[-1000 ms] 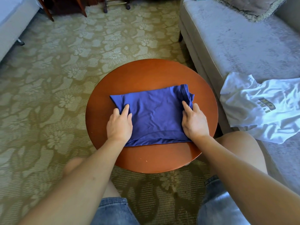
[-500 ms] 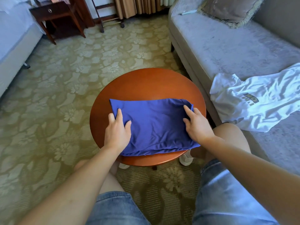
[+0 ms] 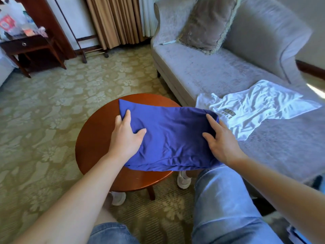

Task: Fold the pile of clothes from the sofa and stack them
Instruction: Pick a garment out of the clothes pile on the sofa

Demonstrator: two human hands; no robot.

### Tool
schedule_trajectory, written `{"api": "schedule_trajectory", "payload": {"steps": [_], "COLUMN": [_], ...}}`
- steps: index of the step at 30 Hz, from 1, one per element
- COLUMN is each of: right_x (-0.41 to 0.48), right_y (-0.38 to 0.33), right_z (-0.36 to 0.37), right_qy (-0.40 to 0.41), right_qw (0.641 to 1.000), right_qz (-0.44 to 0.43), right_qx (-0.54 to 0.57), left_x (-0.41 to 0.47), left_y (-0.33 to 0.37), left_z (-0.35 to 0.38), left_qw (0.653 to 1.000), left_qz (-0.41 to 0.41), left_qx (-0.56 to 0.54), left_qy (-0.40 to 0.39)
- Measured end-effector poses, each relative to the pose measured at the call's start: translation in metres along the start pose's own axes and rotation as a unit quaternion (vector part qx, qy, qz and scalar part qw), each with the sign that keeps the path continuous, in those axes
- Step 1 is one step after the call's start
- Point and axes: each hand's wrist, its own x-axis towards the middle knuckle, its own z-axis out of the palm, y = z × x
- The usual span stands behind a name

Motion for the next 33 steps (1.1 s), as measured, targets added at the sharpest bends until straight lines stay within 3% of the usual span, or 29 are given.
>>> {"api": "schedule_trajectory", "payload": {"steps": [6,12,22,26,29,33], "right_x": [-0.038,-0.096,-0.236,-0.299,-0.338,-0.358], "right_y": [0.032,0.08,0.144,0.157,0.172,0.187], "right_z": [-0.056,-0.131,-0.221,-0.24,-0.238,-0.228], "right_qy": [0.114,0.2,0.302,0.342,0.323,0.204], "right_qw": [0.988,0.962,0.898,0.868,0.85,0.816], "right_qz": [0.087,0.174,0.317,0.36,0.416,0.532], "right_qx": [0.064,0.064,0.04,-0.002,-0.007,-0.097], "left_x": [0.005,-0.022,-0.114,-0.158,-0.194,-0.21], "left_y": [0.081,0.171,0.281,0.309,0.312,0.285], "left_z": [0.029,0.09,0.175,0.203,0.232,0.251], "left_qw": [0.995,0.974,0.914,0.882,0.858,0.846], "left_qz": [0.088,0.178,0.264,0.261,0.27,0.321], "left_qx": [-0.035,-0.05,-0.097,-0.146,-0.121,0.029], "left_qy": [-0.039,-0.13,-0.294,-0.365,-0.42,-0.424]}}
